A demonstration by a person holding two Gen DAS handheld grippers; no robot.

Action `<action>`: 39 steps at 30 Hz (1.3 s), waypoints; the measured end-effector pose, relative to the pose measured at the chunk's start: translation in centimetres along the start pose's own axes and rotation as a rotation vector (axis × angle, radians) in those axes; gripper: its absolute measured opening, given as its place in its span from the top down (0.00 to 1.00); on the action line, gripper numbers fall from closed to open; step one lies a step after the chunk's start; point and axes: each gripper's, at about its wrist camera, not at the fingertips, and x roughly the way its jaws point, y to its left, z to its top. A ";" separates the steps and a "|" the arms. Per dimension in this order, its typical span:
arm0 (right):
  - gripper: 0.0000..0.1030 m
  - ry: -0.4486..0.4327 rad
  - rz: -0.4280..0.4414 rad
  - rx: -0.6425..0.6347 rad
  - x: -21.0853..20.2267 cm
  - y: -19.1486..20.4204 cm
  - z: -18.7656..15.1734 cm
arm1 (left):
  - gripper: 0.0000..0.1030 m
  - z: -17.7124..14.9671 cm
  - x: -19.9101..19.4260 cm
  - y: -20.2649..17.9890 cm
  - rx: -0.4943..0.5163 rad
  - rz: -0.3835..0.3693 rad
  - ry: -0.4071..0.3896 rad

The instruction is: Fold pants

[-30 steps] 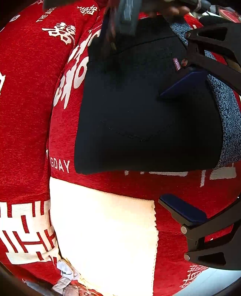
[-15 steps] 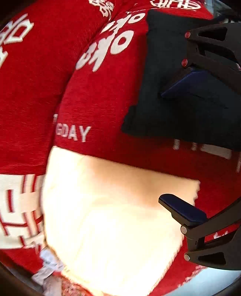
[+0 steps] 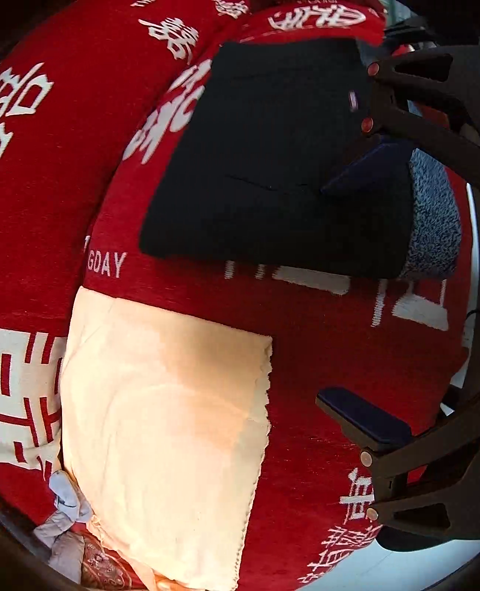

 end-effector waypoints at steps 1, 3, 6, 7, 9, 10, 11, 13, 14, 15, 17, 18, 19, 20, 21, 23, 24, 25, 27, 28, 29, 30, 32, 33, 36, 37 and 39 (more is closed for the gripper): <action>0.00 -0.003 0.002 0.009 -0.2 -0.2 0.0 | 0.00 0.1 0.1 -0.1 0.007 0.002 0.001; 0.00 -0.028 -0.002 0.009 -1.5 -0.1 0.1 | 0.00 0.3 -0.8 0.0 0.000 0.001 0.007; 0.00 -0.089 -0.013 -0.013 -4.2 0.3 0.0 | 0.00 -0.7 -3.0 -0.9 0.045 0.005 -0.048; 0.00 -0.107 -0.025 -0.020 -4.9 0.5 -0.1 | 0.00 -1.4 -3.9 -1.5 0.070 0.009 -0.067; 0.00 -0.146 -0.066 -0.026 -6.3 0.7 0.1 | 0.00 -2.9 -4.9 -2.8 0.124 -0.002 -0.087; 0.00 -0.158 -0.086 -0.029 -6.7 0.8 0.2 | 0.00 -3.2 -5.2 -3.1 0.132 -0.007 -0.088; 0.00 -0.168 -0.103 -0.030 -7.0 0.8 0.3 | 0.00 -3.8 -5.2 -3.5 0.137 -0.013 -0.084; 0.00 -0.179 -0.134 -0.023 -7.3 1.0 0.5 | 0.00 -4.5 -5.0 -4.0 0.137 -0.026 -0.071; 0.00 -0.172 -0.147 -0.017 -7.2 1.0 0.6 | 0.00 -4.8 -4.9 -4.3 0.141 -0.025 -0.063; 0.00 -0.157 -0.169 0.001 -6.9 0.9 0.7 | 0.00 -5.2 -4.8 -4.5 0.144 -0.015 -0.057; 0.00 -0.140 -0.177 0.035 -6.5 0.6 0.5 | 0.00 -5.6 -4.5 -4.9 0.148 0.004 -0.060; 0.00 -0.126 -0.176 0.047 -6.3 0.4 0.5 | 0.00 -5.8 -4.4 -5.2 0.156 0.012 -0.063; 0.00 -0.110 -0.176 0.046 -6.1 0.3 0.5 | 0.00 -6.1 -4.4 -5.5 0.165 0.020 -0.066; 0.00 -0.102 -0.183 0.042 -6.0 0.3 0.3 | 0.00 -6.4 -4.3 -5.7 0.173 0.025 -0.064; 0.00 -0.092 -0.204 0.030 -5.8 0.4 0.4 | 0.00 -6.8 -4.5 -5.9 0.180 0.025 -0.062; 0.00 -0.084 -0.232 0.018 -5.6 0.4 0.3 | 0.00 -7.3 -4.4 -6.3 0.196 0.027 -0.061; 0.00 -0.078 -0.231 0.016 -5.5 0.4 0.3 | 0.00 -7.6 -4.5 -6.6 0.204 0.021 -0.064; 0.00 -0.072 -0.225 0.018 -5.4 0.4 0.2 | 0.00 -7.8 -4.6 -6.8 0.209 0.015 -0.063; 0.00 -0.059 -0.219 0.021 -5.1 0.3 0.1 | 0.00 -8.0 -4.7 -7.0 0.214 0.010 -0.067; 0.00 -0.055 -0.220 0.022 -4.9 0.3 0.0 | 0.00 -8.1 -4.7 -7.1 0.217 0.008 -0.078; 0.00 -0.051 -0.220 0.023 -4.8 0.3 0.0 | 0.00 -8.3 -4.9 -7.2 0.220 0.008 -0.099; 0.00 -0.049 -0.220 0.024 -4.7 0.3 -0.1 | 0.00 -8.4 -5.0 -7.3 0.222 0.010 -0.110; 0.00 -0.045 -0.214 0.029 -4.5 0.2 -0.2 | 0.00 -8.6 -4.7 -7.4 0.235 -0.026 -0.086; 0.00 -0.044 -0.210 0.035 -4.5 0.1 -0.2 | 0.00 -8.6 -4.5 -7.4 0.238 -0.035 -0.074; 0.00 -0.045 -0.212 0.046 -4.6 0.0 -0.2 | 0.00 -8.9 -4.2 -7.6 0.246 -0.004 -0.070; 0.00 -0.047 -0.214 0.048 -4.6 -0.1 -0.2 | 0.00 -8.9 -4.2 -7.7 0.247 0.001 -0.069; 0.00 -0.049 -0.215 0.052 -4.7 -0.2 -0.1 | 0.00 -9.0 -4.3 -7.7 0.249 0.013 -0.068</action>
